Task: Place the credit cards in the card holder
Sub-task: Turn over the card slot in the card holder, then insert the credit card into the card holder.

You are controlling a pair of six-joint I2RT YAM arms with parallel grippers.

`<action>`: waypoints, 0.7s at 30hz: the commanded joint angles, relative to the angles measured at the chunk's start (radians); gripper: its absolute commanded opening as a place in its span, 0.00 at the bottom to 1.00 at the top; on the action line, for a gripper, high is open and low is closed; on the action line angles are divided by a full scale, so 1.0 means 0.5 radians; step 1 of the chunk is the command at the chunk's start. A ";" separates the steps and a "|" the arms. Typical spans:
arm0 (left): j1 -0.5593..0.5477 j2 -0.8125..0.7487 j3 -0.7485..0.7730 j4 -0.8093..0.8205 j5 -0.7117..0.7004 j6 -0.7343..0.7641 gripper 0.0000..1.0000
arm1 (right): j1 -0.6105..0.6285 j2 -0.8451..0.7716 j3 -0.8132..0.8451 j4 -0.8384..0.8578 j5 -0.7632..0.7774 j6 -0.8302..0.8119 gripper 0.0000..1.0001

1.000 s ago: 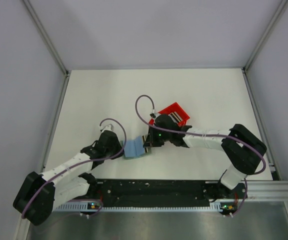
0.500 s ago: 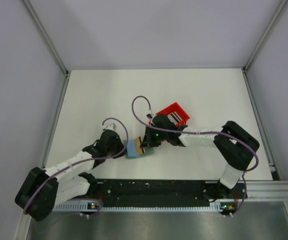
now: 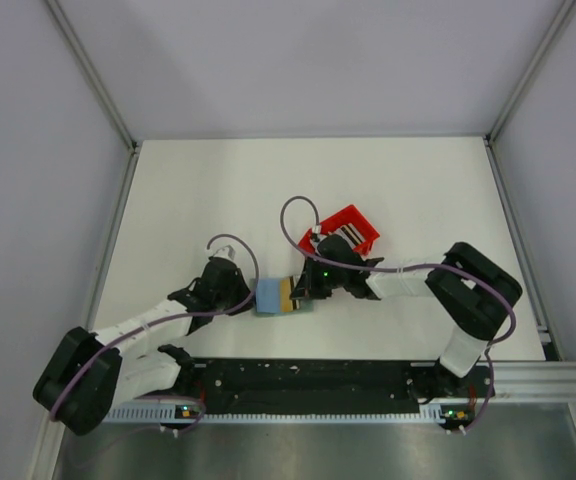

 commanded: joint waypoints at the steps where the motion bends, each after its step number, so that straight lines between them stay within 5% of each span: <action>1: -0.005 0.027 0.004 -0.057 -0.022 0.031 0.00 | -0.036 -0.072 -0.074 0.051 0.079 0.050 0.00; 21: -0.002 0.042 0.004 -0.063 -0.016 0.018 0.00 | -0.057 0.222 -0.024 0.152 -0.194 0.084 0.00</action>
